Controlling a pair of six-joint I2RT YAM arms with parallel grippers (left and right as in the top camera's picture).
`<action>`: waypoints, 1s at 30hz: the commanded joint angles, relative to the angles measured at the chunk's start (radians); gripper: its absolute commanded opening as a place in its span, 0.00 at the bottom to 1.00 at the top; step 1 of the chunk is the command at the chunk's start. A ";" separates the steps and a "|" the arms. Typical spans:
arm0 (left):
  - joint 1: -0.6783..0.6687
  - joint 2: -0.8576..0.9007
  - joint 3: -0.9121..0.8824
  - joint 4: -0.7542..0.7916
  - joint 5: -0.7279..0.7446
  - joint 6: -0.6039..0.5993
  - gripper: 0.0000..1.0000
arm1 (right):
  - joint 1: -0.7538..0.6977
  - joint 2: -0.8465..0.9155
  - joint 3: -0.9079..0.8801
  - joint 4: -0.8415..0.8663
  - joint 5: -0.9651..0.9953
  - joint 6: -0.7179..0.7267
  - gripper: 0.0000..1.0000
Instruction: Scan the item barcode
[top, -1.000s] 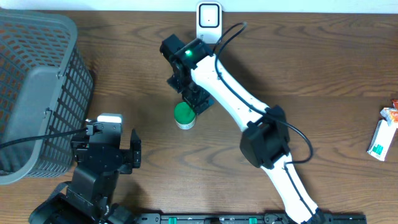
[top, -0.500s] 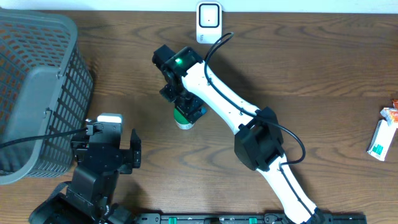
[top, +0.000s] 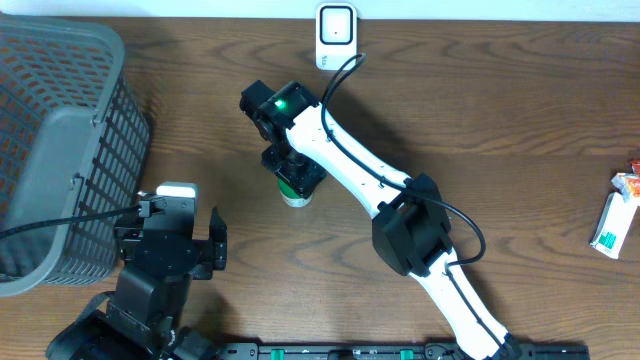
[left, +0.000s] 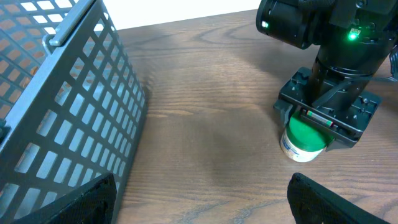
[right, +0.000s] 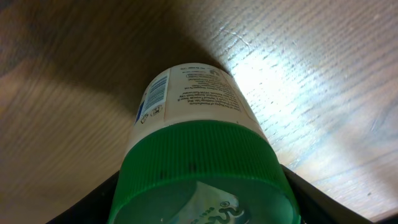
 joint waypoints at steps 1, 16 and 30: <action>-0.003 -0.004 -0.002 -0.002 -0.010 -0.006 0.88 | 0.007 0.022 0.002 -0.030 0.081 -0.161 0.63; -0.003 -0.004 -0.002 -0.002 -0.010 -0.006 0.88 | -0.013 0.022 0.002 -0.158 0.436 -1.227 0.66; -0.003 -0.004 -0.002 -0.002 -0.010 -0.006 0.88 | 0.004 0.017 0.002 -0.151 0.410 -1.127 0.99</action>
